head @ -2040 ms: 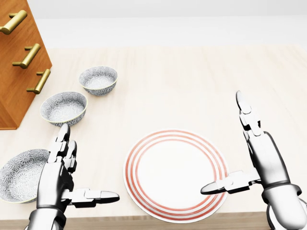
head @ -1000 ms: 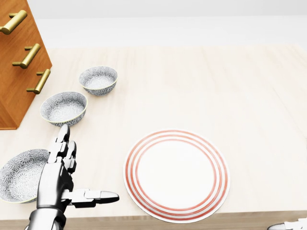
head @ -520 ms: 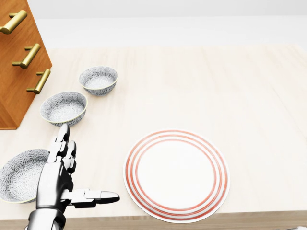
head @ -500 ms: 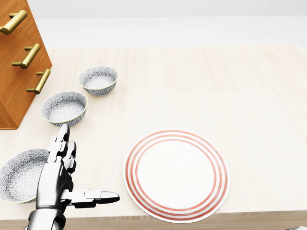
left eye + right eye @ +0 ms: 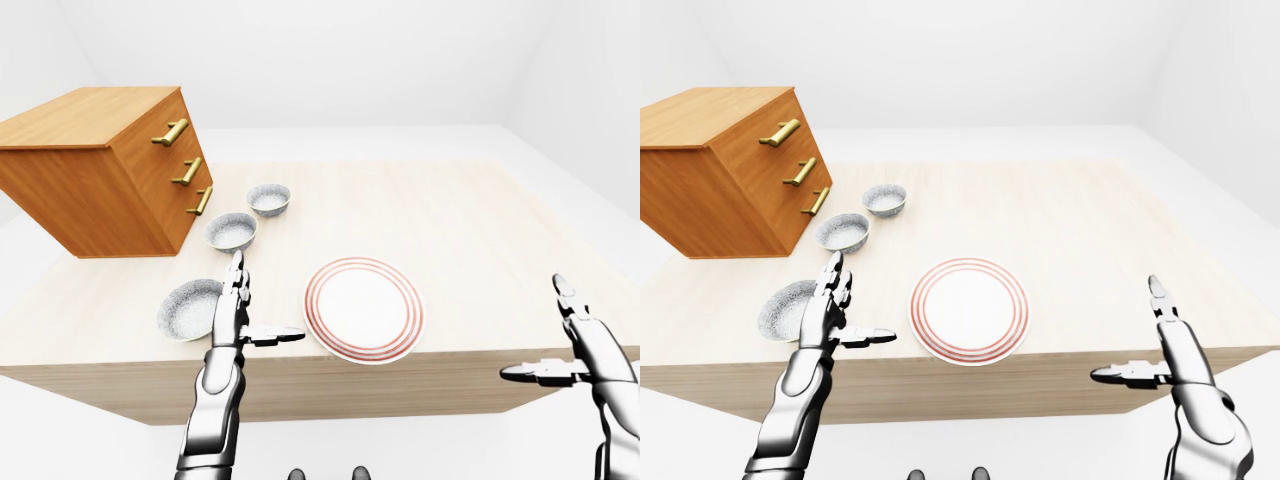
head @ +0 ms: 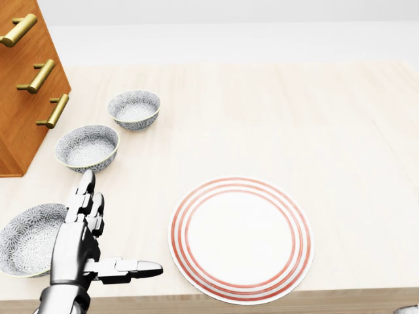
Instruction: Put the bowl in the middle on the plate.
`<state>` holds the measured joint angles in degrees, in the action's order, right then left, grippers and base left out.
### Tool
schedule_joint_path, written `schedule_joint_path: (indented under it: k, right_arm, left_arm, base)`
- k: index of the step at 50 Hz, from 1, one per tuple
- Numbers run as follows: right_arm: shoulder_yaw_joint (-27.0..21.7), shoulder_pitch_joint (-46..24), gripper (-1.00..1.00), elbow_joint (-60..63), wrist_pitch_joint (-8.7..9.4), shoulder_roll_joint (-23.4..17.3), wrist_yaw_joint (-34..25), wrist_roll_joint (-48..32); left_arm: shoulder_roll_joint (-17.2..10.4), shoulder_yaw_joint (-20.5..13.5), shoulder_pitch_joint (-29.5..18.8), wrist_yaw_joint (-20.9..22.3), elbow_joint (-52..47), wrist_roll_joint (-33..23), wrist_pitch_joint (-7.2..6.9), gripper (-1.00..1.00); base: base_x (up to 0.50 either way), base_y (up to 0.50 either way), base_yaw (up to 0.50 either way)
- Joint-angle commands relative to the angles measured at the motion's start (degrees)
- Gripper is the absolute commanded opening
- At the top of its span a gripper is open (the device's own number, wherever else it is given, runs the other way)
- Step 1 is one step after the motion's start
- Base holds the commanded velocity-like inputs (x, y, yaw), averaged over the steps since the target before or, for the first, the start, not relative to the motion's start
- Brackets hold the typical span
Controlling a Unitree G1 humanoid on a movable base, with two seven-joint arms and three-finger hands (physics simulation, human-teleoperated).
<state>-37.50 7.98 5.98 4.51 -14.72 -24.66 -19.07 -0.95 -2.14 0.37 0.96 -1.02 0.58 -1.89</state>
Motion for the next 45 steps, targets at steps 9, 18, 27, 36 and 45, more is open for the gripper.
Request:
schedule_joint_path:
  k: [9, 18, 27, 36, 45]
  right_arm:
    - [1.37, -1.49, 1.00, 15.54, 0.49, 3.14, -3.28, 0.86]
    - [5.05, -1.99, 1.00, 16.90, 0.49, 5.44, 0.42, -1.07]
    - [5.51, -2.03, 1.00, 18.47, 0.49, 5.33, -0.95, 1.39]
    - [5.61, -1.96, 1.00, 18.48, 0.49, 5.21, -0.80, 1.56]
    - [5.65, -1.93, 1.00, 18.48, 0.49, 5.16, -0.73, 1.64]
  left_arm:
    - [0.04, 0.08, 0.22, -0.21, -0.51, -0.22, -0.35, 1.00]
    - [0.05, 0.10, 0.34, -0.24, -1.04, -0.28, -0.84, 1.00]
    - [0.06, 0.09, 0.33, -0.24, -1.09, -0.26, -0.91, 1.00]
    - [0.06, 0.09, 0.33, -0.24, -1.09, -0.26, -0.91, 1.00]
    - [0.06, 0.09, 0.33, -0.24, -1.09, -0.26, -0.91, 1.00]
  base:
    - [0.00, 0.00, 0.00]
    - [0.00, 0.00, 0.00]
    - [0.00, 0.00, 0.00]
    - [0.00, 0.00, 0.00]
    - [0.00, 0.00, 0.00]
